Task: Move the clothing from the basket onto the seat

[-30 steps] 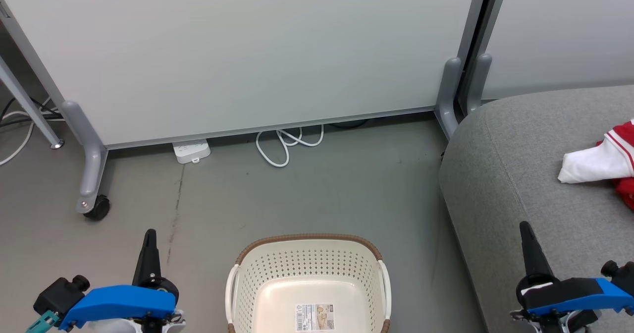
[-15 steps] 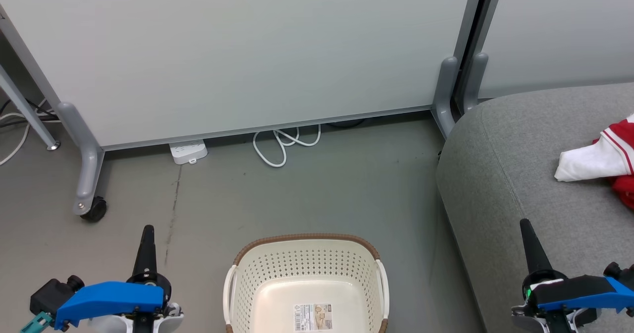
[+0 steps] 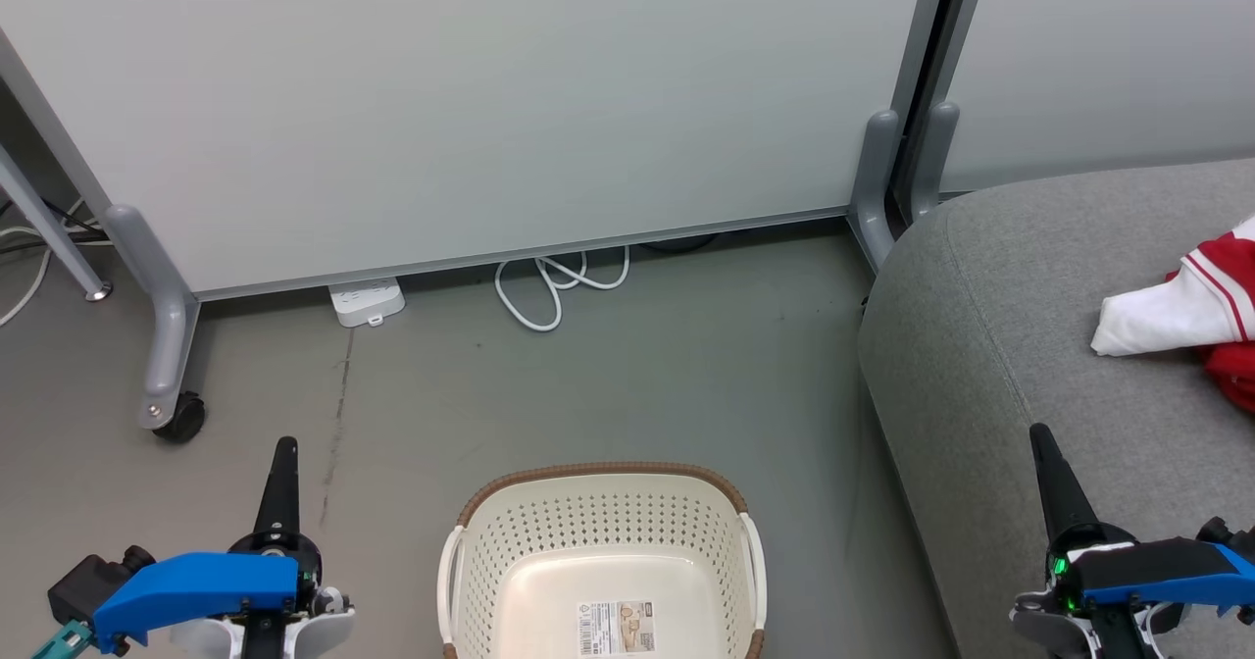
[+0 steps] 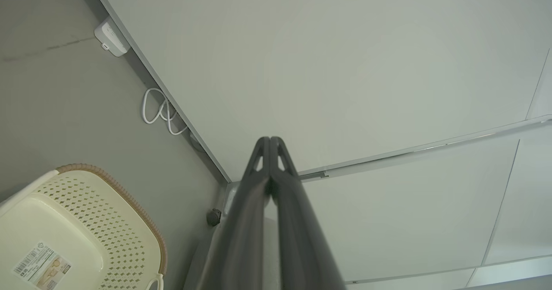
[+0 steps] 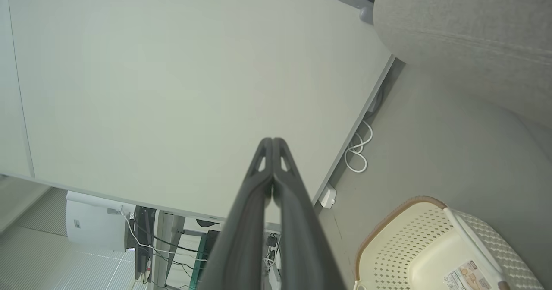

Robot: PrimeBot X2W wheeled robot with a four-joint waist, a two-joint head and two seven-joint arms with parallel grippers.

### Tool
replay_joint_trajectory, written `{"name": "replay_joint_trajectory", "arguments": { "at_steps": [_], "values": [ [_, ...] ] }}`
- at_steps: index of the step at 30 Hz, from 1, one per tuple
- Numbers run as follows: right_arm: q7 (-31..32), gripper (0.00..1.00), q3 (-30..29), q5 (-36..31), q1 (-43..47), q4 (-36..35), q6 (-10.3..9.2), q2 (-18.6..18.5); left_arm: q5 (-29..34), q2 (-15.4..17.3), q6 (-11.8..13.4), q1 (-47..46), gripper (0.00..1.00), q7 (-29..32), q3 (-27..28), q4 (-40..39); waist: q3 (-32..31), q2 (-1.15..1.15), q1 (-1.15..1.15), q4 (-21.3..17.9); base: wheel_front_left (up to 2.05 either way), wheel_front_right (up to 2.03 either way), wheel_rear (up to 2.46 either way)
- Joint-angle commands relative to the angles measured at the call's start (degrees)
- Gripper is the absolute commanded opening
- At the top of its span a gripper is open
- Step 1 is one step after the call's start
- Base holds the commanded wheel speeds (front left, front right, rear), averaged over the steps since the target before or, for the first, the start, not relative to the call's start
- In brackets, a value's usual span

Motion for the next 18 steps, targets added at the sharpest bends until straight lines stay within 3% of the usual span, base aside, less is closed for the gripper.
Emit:
{"name": "replay_joint_trajectory", "arguments": {
  "at_steps": [1,18],
  "values": [
    [0.3,0.0,-0.1,1.4,-1.0,-0.6,0.02,-0.4,-1.3,0.0,-0.3,-1.1,0.0,0.4,0.2,-0.6,0.0,0.0,0.0,0.0,0.0,0.0,0.0],
    [2.5,0.0,-0.4,10.0,-1.2,-1.1,0.02,-0.4,-9.3,0.0,-0.5,-1.5,0.0,2.5,1.3,-1.1,0.1,0.0,0.0,-0.6,0.0,0.0,0.0]
  ]
}}
